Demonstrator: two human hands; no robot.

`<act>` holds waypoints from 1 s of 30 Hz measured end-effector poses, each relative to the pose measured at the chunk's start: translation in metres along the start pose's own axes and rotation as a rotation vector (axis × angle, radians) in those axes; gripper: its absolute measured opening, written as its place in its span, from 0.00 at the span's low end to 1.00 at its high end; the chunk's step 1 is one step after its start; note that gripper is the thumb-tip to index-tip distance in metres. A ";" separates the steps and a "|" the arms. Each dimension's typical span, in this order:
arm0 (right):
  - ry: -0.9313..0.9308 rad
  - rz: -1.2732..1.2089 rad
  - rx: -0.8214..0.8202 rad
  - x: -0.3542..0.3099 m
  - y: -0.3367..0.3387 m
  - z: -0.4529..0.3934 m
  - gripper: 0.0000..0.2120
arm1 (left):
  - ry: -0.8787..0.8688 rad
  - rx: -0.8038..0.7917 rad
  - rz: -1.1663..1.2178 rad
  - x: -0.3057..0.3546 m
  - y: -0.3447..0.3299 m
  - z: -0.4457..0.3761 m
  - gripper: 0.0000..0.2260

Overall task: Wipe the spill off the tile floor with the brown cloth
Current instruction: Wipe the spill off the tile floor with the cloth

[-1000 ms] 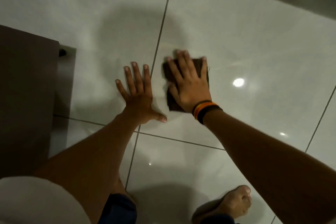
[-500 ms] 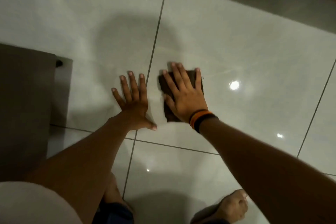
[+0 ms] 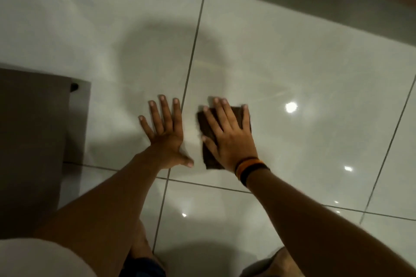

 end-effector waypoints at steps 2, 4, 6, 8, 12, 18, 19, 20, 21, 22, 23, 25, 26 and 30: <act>-0.202 0.002 -0.036 0.017 -0.001 0.032 0.35 | -0.012 -0.026 -0.004 -0.001 0.001 0.003 0.85; -0.458 -0.027 -0.026 0.030 0.002 0.028 0.34 | -0.019 -0.041 -0.007 -0.002 0.004 0.004 0.85; -0.744 -0.066 0.041 0.045 0.009 -0.006 0.34 | -0.027 -0.051 -0.003 -0.001 0.004 0.004 0.85; -1.008 -0.136 0.150 0.065 0.019 -0.059 0.35 | -0.029 -0.038 -0.007 0.000 0.003 0.002 0.85; -0.859 -0.078 0.148 0.081 0.029 -0.124 0.35 | -0.028 -0.010 -0.017 0.000 0.000 0.001 0.85; -0.105 -0.013 -0.039 0.058 0.025 -0.035 0.34 | 0.011 -0.033 -0.025 0.006 0.007 0.003 0.84; -0.208 -0.023 -0.039 0.064 0.024 -0.025 0.34 | 0.010 -0.034 -0.024 0.004 0.007 0.004 0.84; -0.374 -0.044 -0.015 0.069 0.023 -0.023 0.34 | 0.005 -0.031 -0.022 0.002 0.005 0.005 0.84; -0.587 -0.067 0.019 0.071 0.021 -0.029 0.35 | -0.005 -0.025 -0.022 0.001 0.003 0.005 0.84; -0.785 -0.094 0.060 0.069 0.019 -0.040 0.35 | -0.017 -0.018 -0.018 0.000 0.002 0.003 0.84; -0.921 -0.121 0.090 0.062 0.019 -0.054 0.36 | -0.028 -0.009 -0.008 -0.001 0.001 0.002 0.83; -0.898 -0.107 0.103 0.041 0.016 -0.068 0.37 | -0.047 0.006 -0.002 -0.002 0.001 0.003 0.83; -0.733 -0.073 0.100 0.029 0.013 -0.065 0.37 | -0.049 0.014 -0.014 -0.002 0.001 0.004 0.82; -0.087 0.005 -0.069 -0.002 0.001 0.014 0.36 | -0.048 0.017 -0.010 0.005 0.006 0.009 0.81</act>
Point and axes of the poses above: each hand's wrist, its own z-axis away from the middle knuckle, its own y-axis out of the back of the hand, x = y × z, the point moved 1 cm from there along -z, towards the middle knuckle, and after that the axes turned 8 degrees about x, right-handed, at the moved point
